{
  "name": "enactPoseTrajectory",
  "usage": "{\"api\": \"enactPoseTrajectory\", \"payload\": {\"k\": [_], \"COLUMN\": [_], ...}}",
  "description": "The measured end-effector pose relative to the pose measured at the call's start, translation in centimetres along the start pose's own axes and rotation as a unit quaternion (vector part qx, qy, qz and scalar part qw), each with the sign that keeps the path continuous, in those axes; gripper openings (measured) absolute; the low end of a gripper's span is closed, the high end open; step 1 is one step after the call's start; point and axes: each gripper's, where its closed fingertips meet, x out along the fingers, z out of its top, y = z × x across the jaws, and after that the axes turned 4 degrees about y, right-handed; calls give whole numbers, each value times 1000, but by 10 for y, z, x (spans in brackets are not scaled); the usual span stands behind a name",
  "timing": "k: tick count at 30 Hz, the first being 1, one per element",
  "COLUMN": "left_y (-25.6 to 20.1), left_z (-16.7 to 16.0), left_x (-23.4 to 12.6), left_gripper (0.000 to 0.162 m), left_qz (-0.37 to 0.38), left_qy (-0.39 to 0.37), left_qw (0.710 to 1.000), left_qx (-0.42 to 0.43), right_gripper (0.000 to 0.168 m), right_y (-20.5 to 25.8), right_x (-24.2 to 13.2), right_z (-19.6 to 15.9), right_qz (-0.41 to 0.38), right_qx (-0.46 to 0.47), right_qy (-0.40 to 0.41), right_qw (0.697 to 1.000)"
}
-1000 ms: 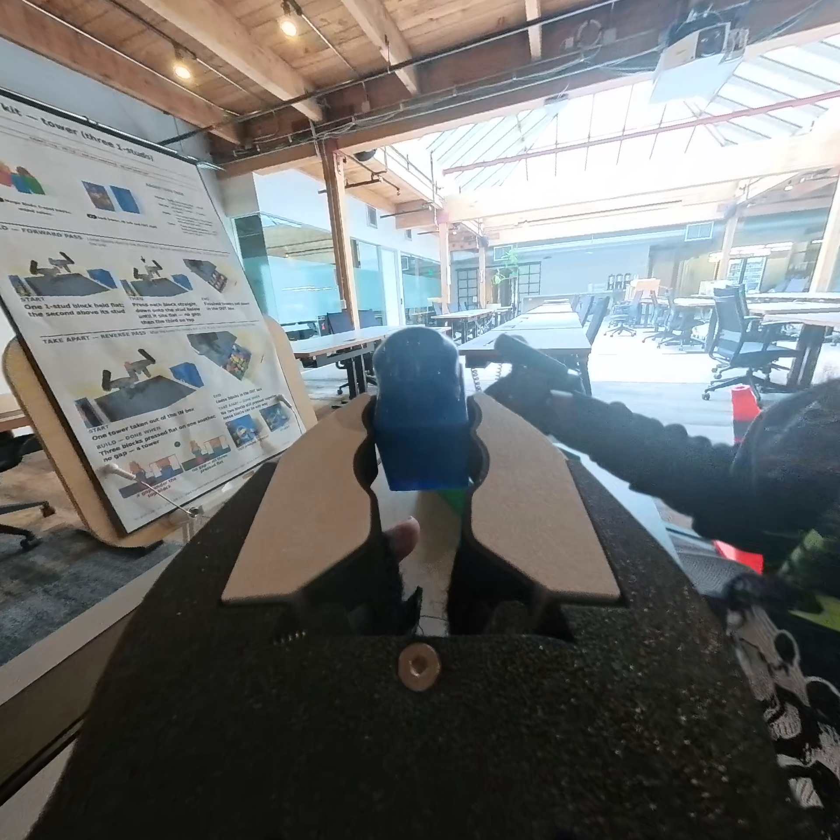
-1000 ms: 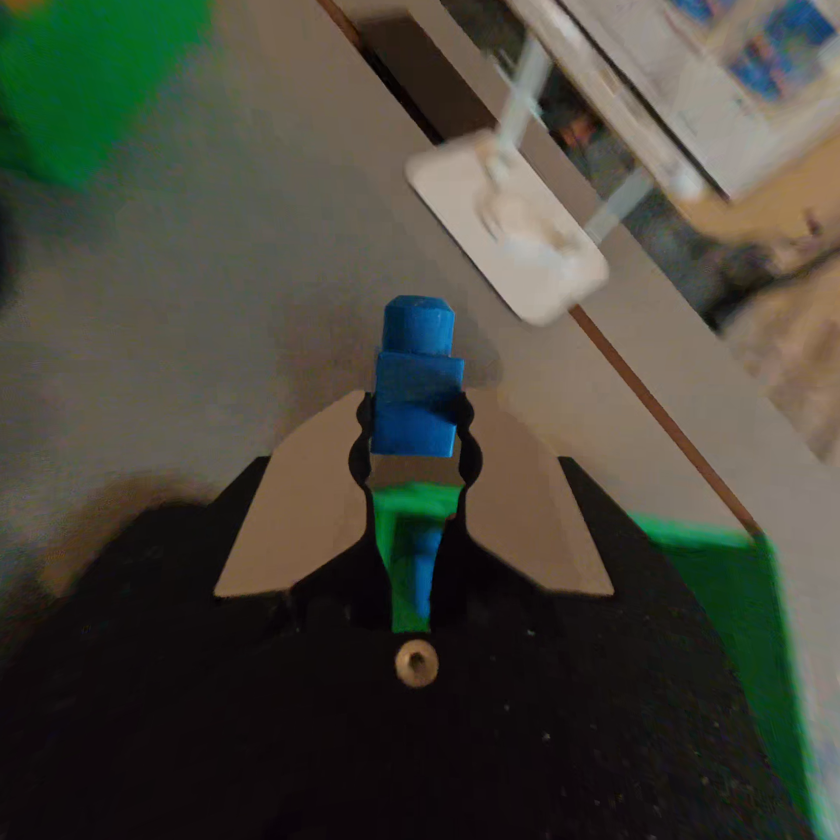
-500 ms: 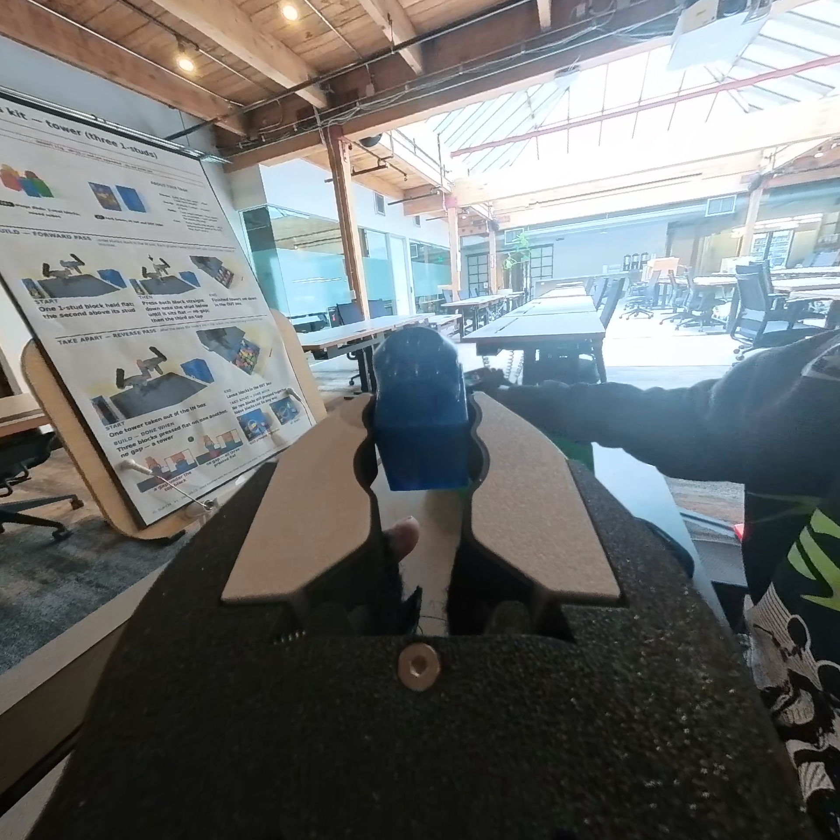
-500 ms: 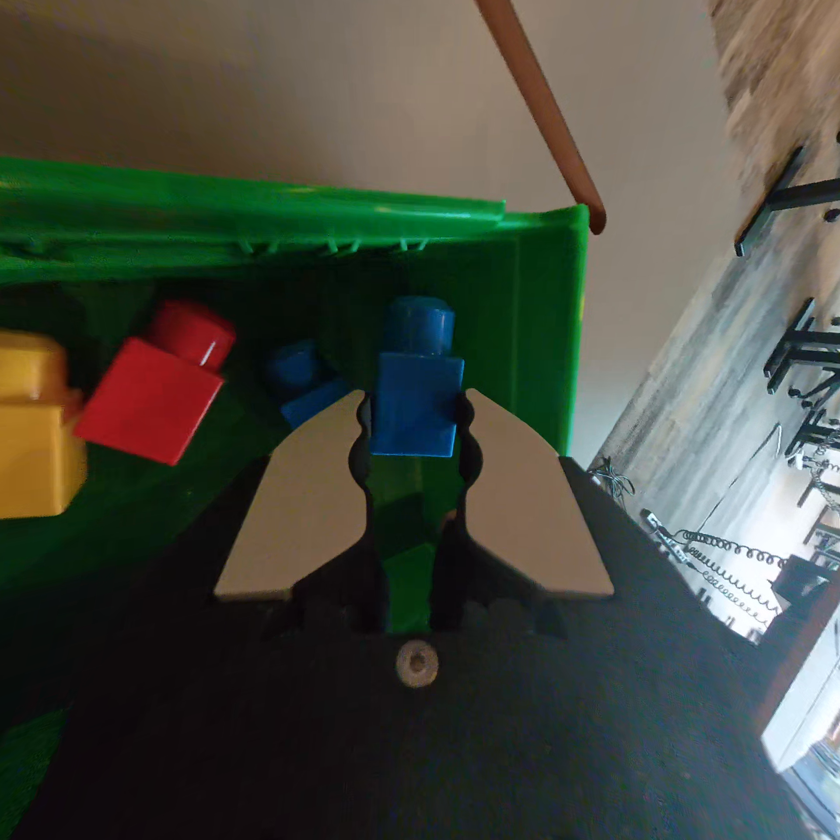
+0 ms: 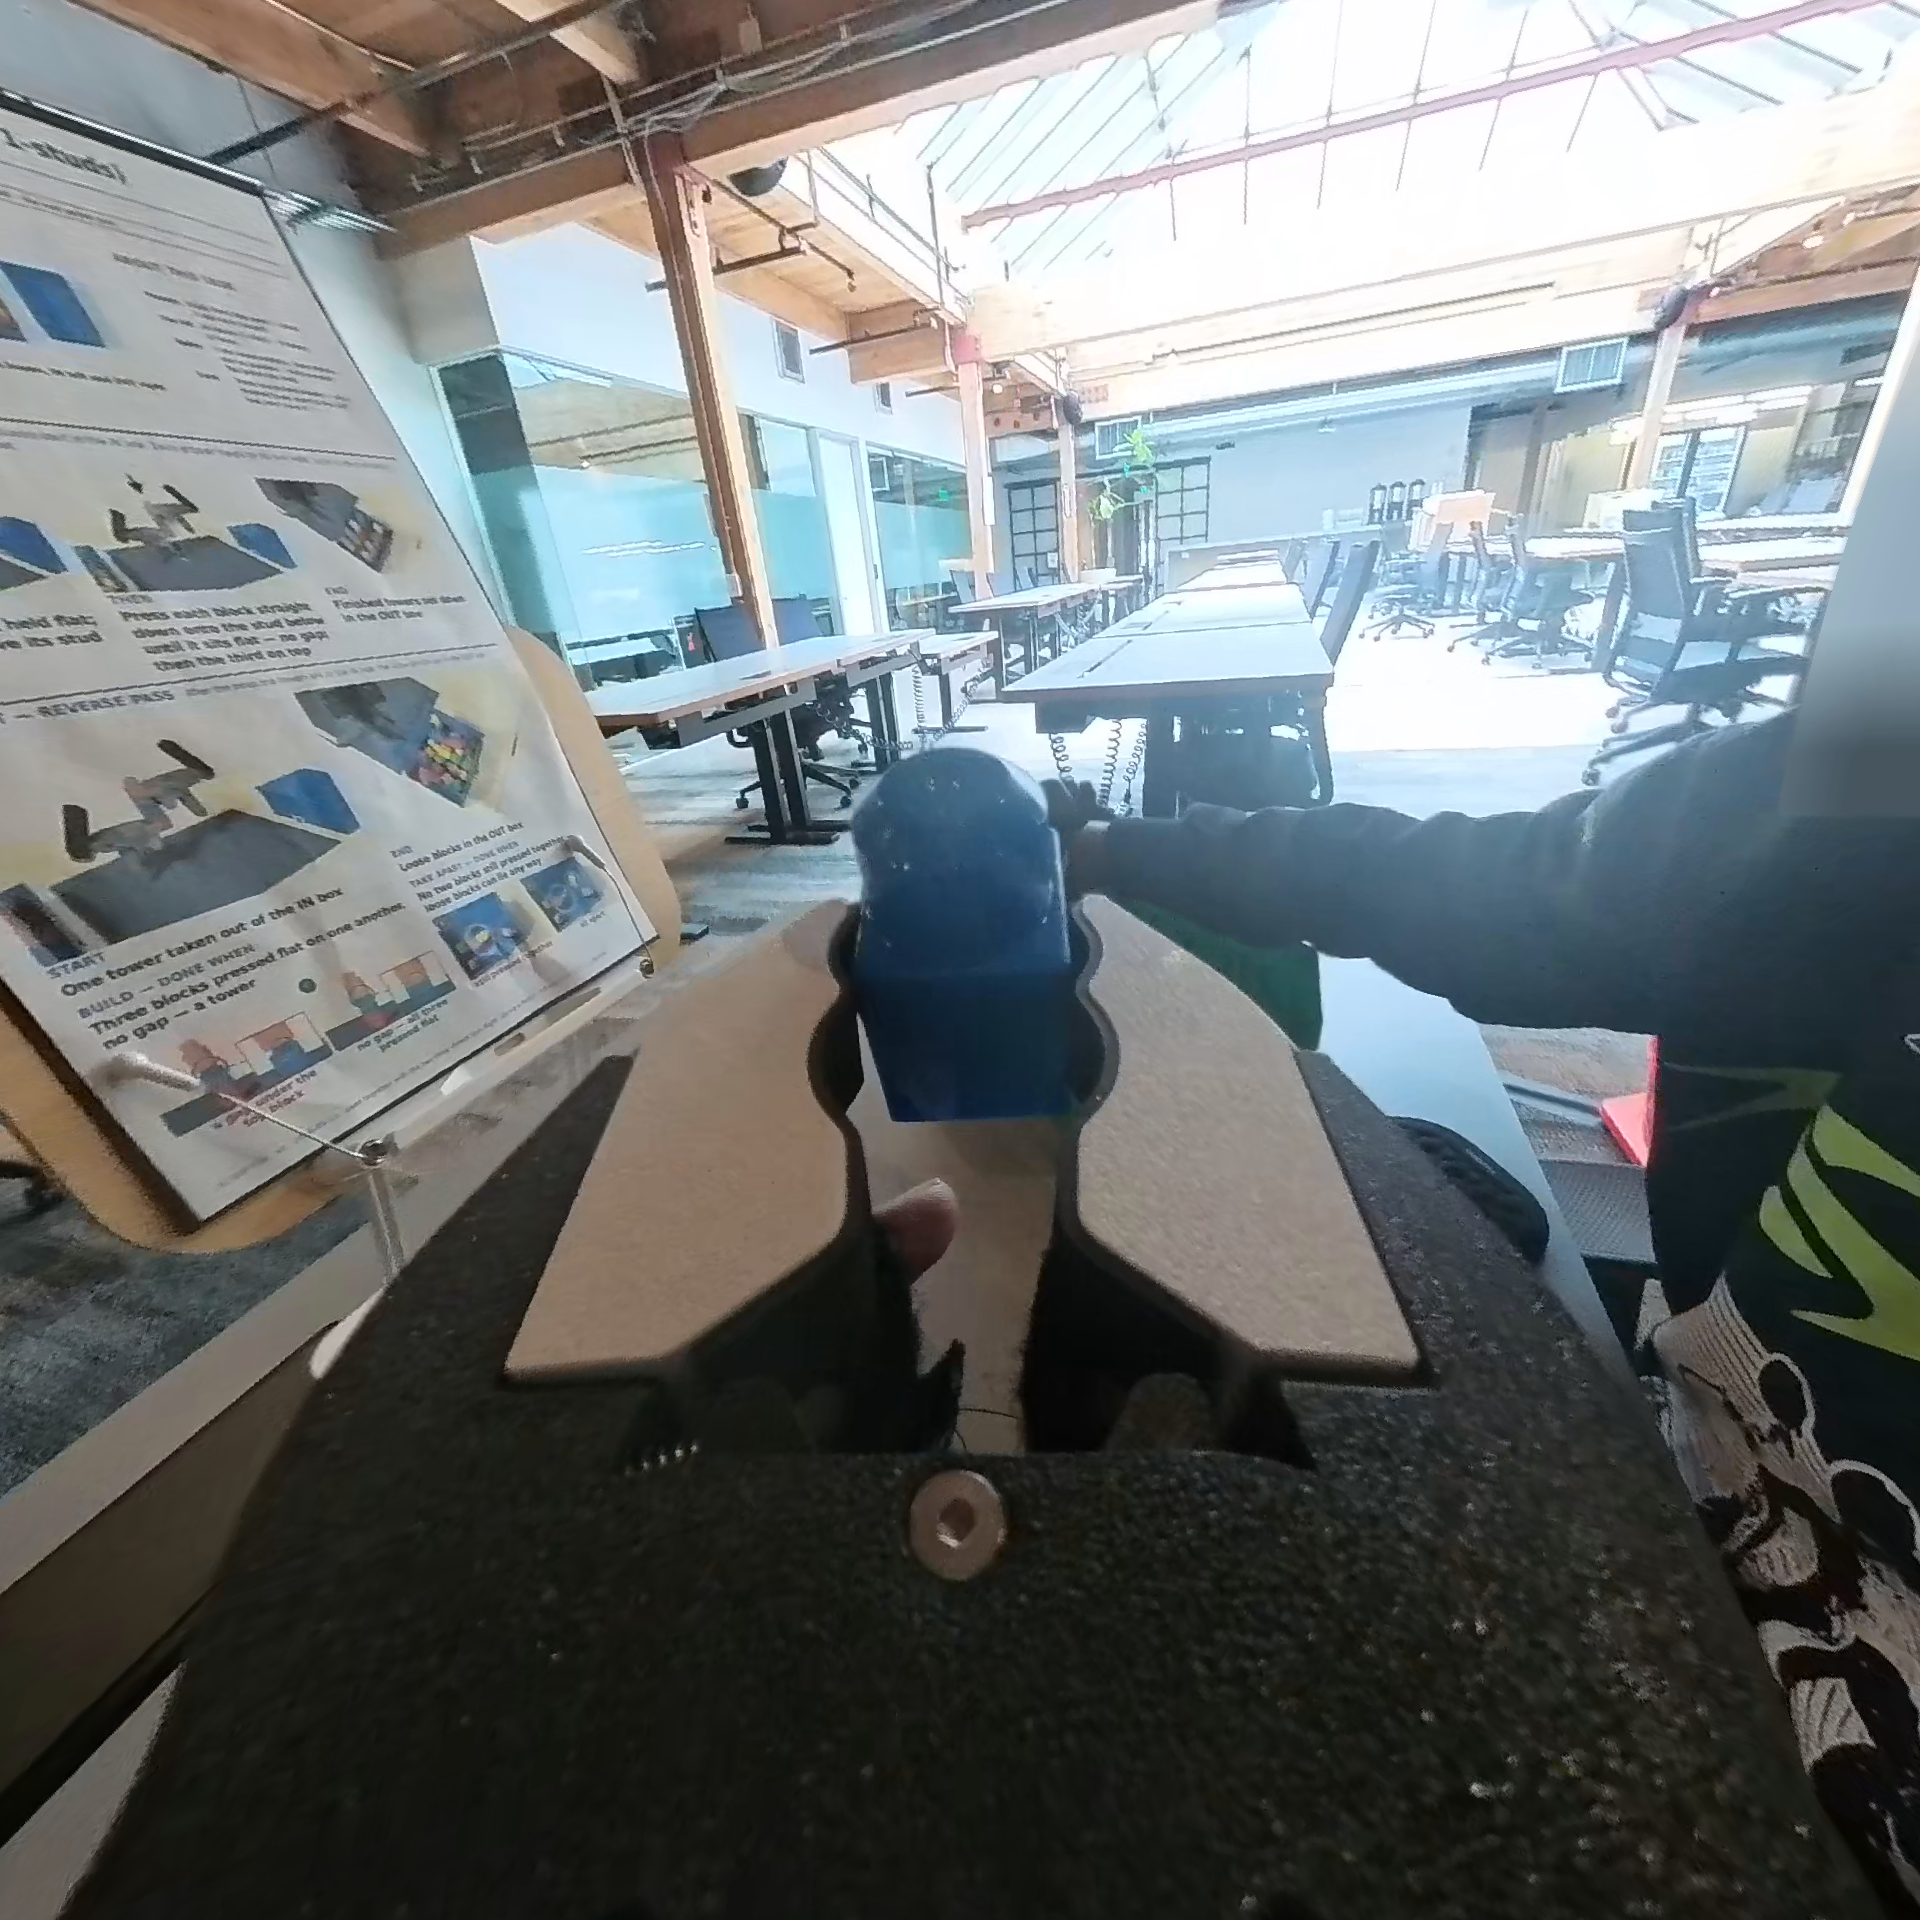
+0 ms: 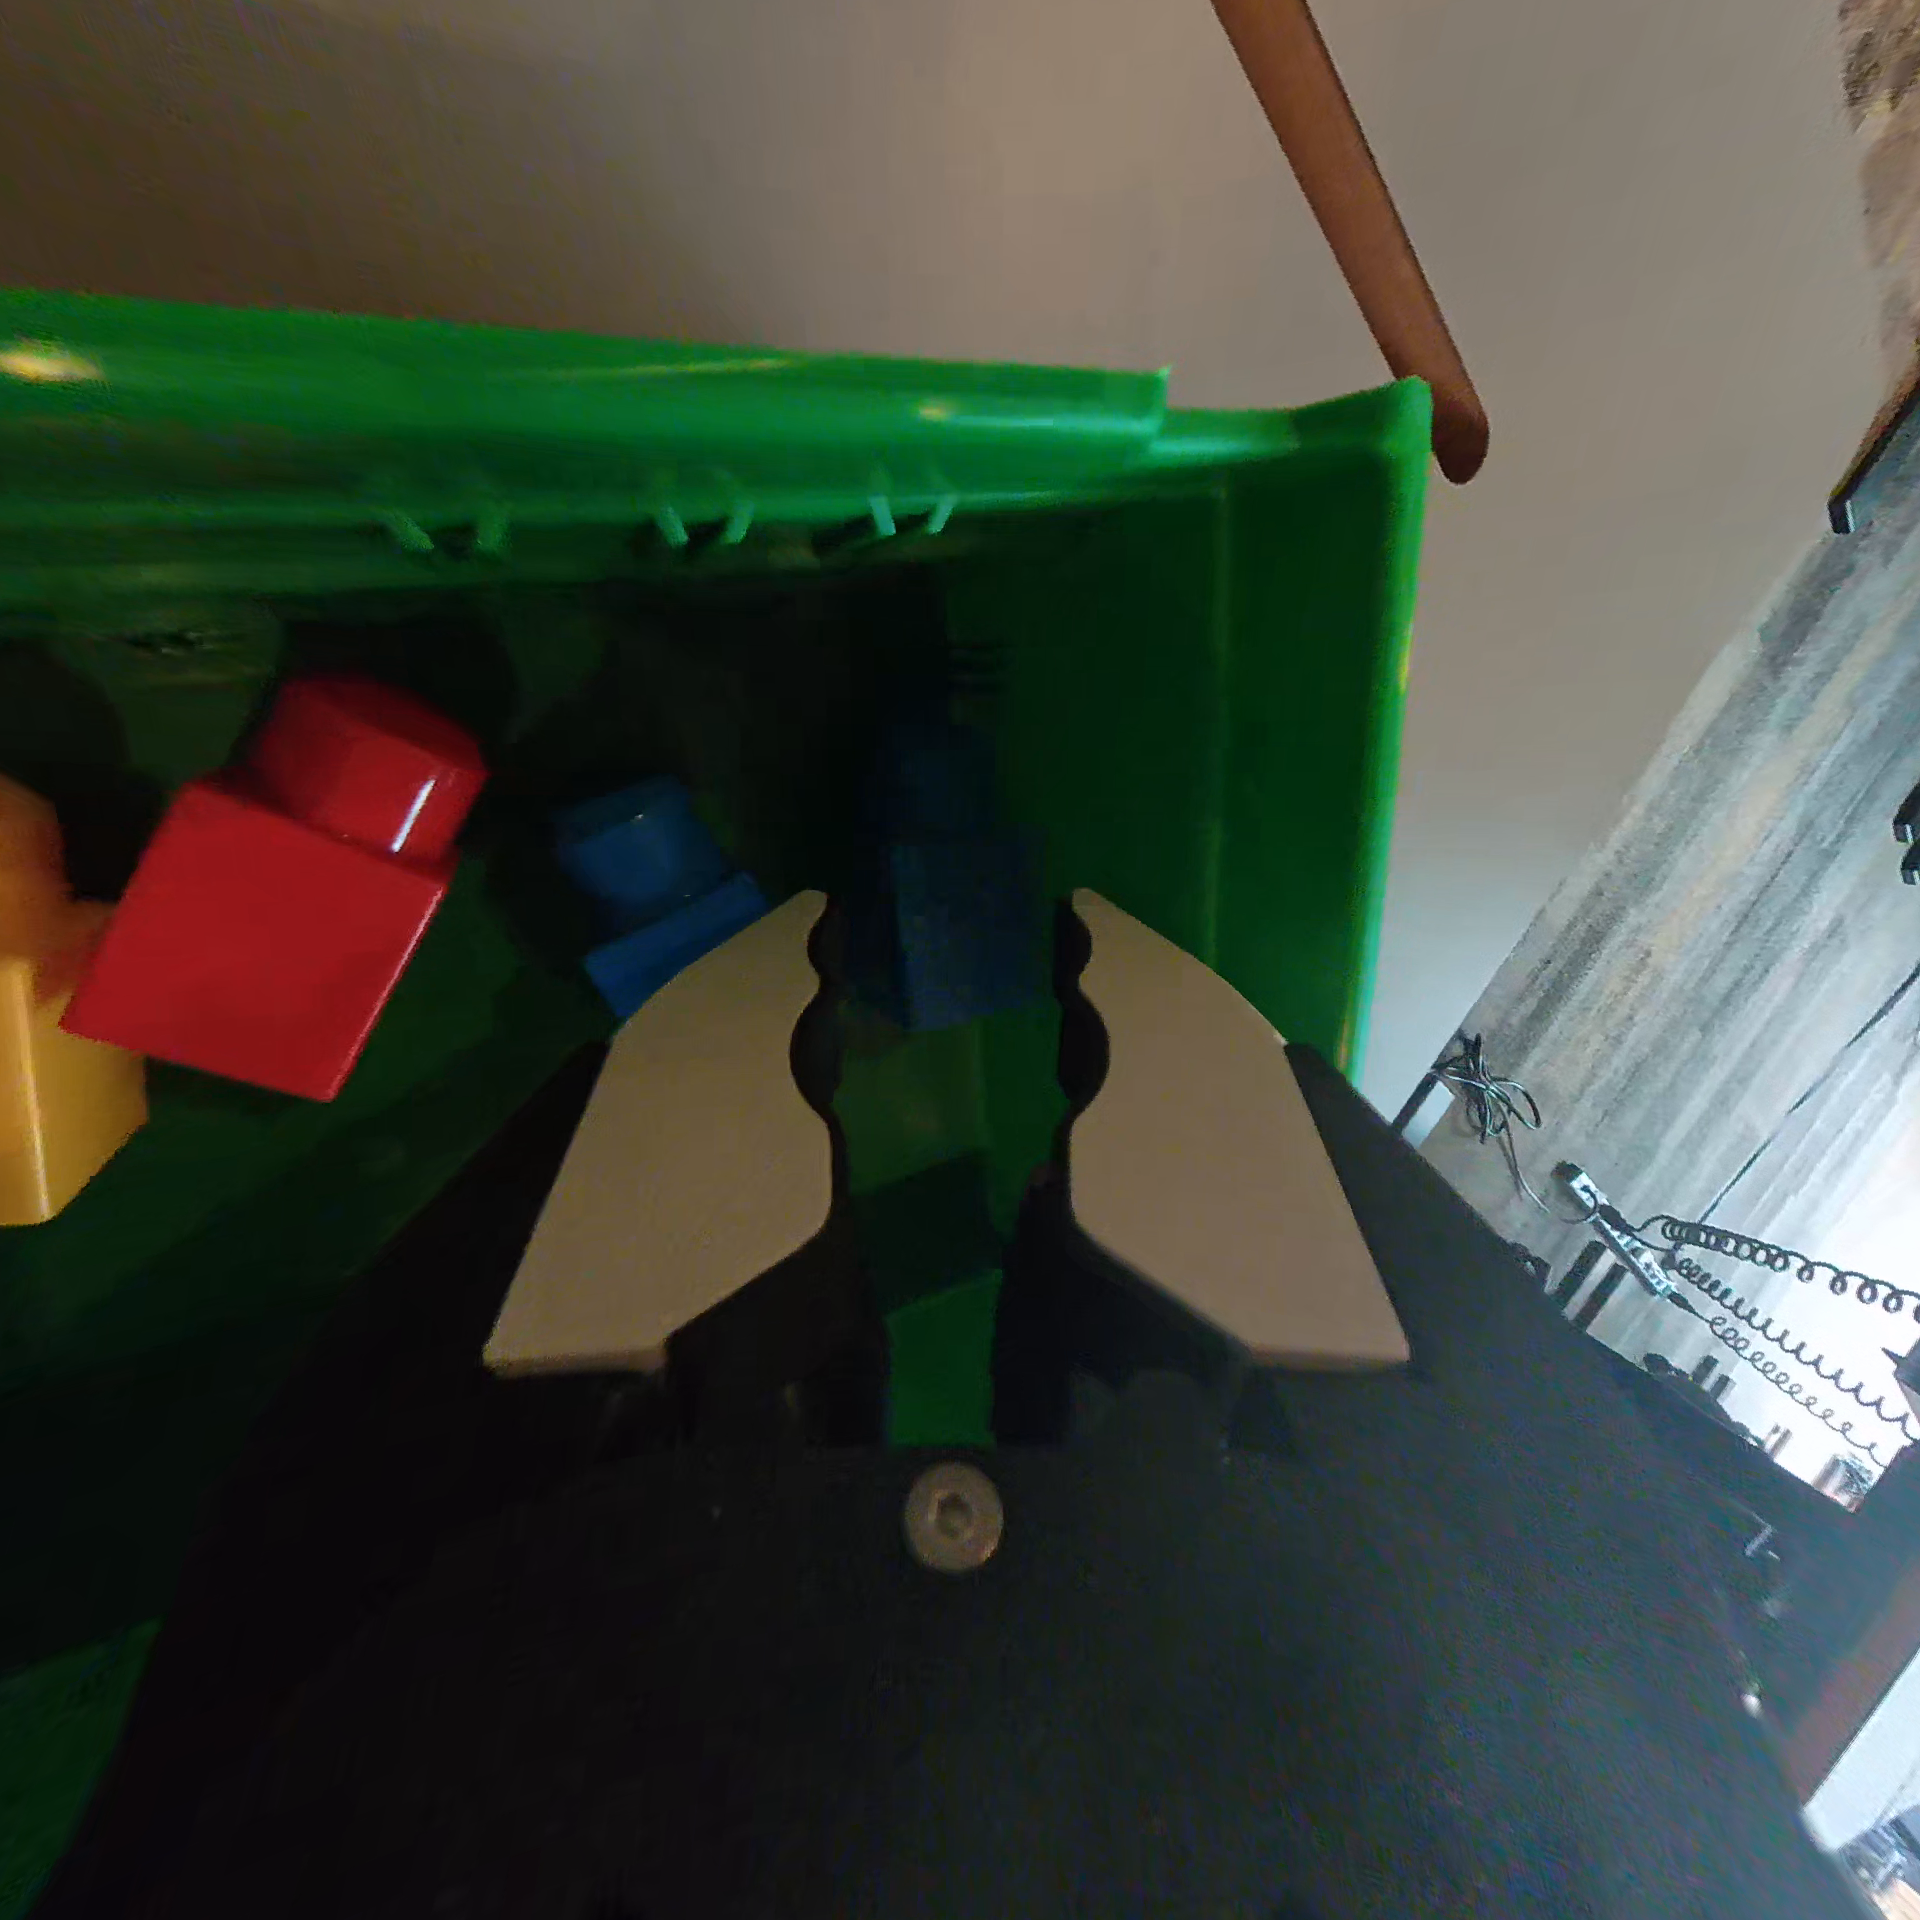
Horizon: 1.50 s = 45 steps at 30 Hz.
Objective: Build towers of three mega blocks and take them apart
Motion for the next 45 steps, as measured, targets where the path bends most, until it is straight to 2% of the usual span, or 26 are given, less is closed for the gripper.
{"api": "enactPoseTrajectory", "payload": {"k": [3,5,7,9,12,16,19,21,22,26,27,29,32,35,37,40,45], "left_y": [-1,-1,-1,-1,-4,-11,-19,-25,-27,-38,-40,-40,-38,-32,-23,-10,4], "left_z": [-2,-3,-5,-6,-8,-11,-14,-18,-19,-23,-24,-26,-26,-22,-16,-6,-5], "left_x": [5,7,9,11,15,22,29,34,36,44,46,48,51,49,45,38,26], "left_gripper": [36,36,36,36,36,36,36,36,36,36,36,36,46,56,62,65,65], "left_qz": [-3,-3,-3,-4,-10,-23,-37,-47,-52,-71,-74,-71,-64,-42,-15,17,46], "left_qy": [8,11,14,19,25,40,53,65,71,85,88,95,95,91,75,42,31], "left_qw": [1000,1000,1000,1000,1000,999,998,996,995,992,992,991,992,994,996,999,998], "left_qx": [2,2,1,1,4,16,27,36,41,57,59,60,54,52,45,20,7], "right_gripper": [43,42,42,43,46,47,48,48,48,37,30,29,29,29,29,29,29], "right_y": [-2,3,19,56,141,254,308,331,338,352,353,351,340,313,291,253,192], "right_x": [-18,-48,-92,-149,-249,-365,-417,-435,-437,-437,-436,-433,-434,-433,-422,-388,-292], "right_z": [3,20,51,96,157,199,214,222,226,235,235,235,228,213,198,168,97], "right_qz": [-17,-28,-28,5,86,179,228,253,259,268,268,266,254,221,195,147,79], "right_qx": [13,28,39,25,-64,-184,-229,-252,-263,-279,-279,-278,-272,-259,-248,-222,-153], "right_qy": [-7,-50,-132,-254,-435,-593,-643,-651,-647,-632,-631,-625,-626,-618,-596,-535,-361], "right_qw": [1000,998,990,967,894,763,694,670,667,672,673,679,685,709,738,802,917]}}
